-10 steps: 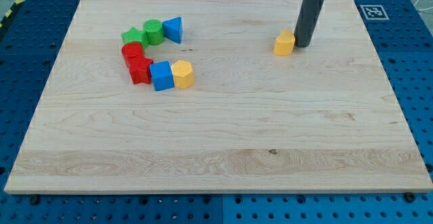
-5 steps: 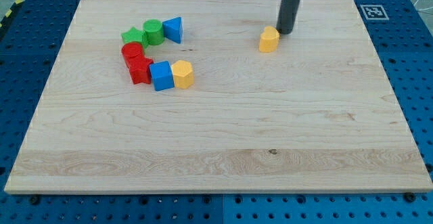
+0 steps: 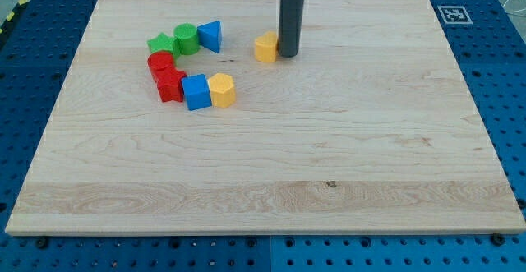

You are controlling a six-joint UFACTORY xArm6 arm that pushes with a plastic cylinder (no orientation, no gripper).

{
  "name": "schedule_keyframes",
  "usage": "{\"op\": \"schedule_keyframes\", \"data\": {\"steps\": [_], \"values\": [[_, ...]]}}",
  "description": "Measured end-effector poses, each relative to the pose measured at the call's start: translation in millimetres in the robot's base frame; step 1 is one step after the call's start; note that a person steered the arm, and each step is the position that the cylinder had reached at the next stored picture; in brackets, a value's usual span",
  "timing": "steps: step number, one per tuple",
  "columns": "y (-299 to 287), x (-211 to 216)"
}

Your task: Move yellow heart to the blue triangle

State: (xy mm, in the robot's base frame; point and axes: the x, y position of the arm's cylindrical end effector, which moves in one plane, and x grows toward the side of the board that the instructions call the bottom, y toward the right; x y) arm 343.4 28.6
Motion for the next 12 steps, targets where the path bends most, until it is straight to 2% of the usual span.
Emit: {"op": "schedule_keyframes", "data": {"steps": [2,5,9,11,12], "values": [[-3.3,16.2],[-36.7,5.8],[-31.1,-5.3],[2.5,-12.2],[-6.0,-21.7]]}}
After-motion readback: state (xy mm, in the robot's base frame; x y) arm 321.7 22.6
